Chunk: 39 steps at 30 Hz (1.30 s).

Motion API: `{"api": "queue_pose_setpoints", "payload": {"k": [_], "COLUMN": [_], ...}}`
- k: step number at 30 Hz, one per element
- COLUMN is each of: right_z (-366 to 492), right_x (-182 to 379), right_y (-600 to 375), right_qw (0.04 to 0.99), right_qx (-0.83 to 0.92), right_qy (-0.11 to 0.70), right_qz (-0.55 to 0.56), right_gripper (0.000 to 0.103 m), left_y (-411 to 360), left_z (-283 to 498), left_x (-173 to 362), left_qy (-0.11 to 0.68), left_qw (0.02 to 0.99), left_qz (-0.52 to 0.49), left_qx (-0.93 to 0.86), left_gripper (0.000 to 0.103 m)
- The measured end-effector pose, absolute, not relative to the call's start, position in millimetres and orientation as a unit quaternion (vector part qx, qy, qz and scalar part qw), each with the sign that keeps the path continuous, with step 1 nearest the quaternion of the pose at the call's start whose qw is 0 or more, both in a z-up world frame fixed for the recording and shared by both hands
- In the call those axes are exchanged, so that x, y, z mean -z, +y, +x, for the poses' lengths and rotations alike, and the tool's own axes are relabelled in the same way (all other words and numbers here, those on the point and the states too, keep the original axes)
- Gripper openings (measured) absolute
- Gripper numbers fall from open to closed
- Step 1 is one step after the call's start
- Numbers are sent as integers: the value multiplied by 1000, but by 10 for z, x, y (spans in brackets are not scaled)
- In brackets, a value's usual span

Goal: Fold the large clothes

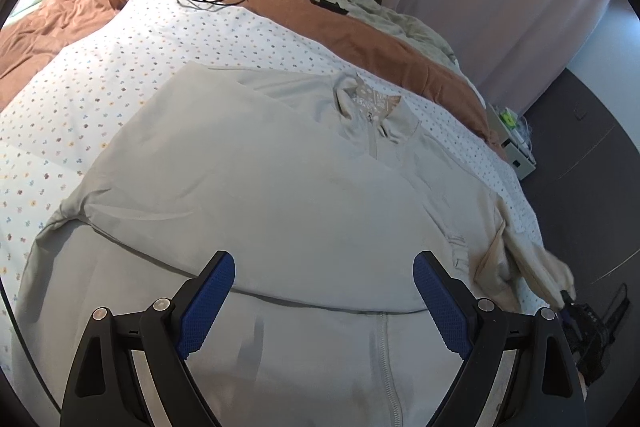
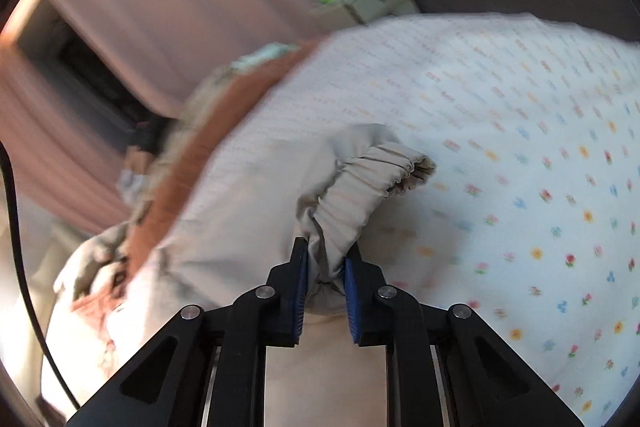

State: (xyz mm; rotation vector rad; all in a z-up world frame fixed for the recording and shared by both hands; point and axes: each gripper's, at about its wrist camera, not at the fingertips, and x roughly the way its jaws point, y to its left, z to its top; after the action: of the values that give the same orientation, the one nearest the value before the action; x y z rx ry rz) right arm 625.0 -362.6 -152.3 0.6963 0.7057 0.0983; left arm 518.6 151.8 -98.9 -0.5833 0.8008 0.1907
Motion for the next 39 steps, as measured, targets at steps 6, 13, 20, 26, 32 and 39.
{"api": "queue_pose_setpoints", "payload": {"k": [6,13,20,26,32,39], "right_z": [5977,5810,5669,5627,5682,5725], "right_x": [941,619,370,376,677,1038], "right_y": [-3096,-2440,-1758,-1178,-513,-257], "right_qw": [912,924,925,914,895,861], "right_qx": [-110,-156,-211,-264,-295,-300], "right_qy": [275,252,241,253,308,395], "right_qz": [283,241,202,174,130,113], "right_gripper": [16,16,16,16,19,72], "left_y": [1687,1934,2197,2530,2700,2656], "left_z": [5071,4935,4756,4533,4458,4508], "left_x": [864,823,809,812,848,868], "left_qy": [360,349,344,331,328,339], "left_qw": [877,872,870,866,858,859], "left_qz": [-303,-324,-333,-347,-365,-354], "left_qx": [-94,-114,-117,-142,-152,-147], "left_gripper": [91,91,91,91,91,91]}}
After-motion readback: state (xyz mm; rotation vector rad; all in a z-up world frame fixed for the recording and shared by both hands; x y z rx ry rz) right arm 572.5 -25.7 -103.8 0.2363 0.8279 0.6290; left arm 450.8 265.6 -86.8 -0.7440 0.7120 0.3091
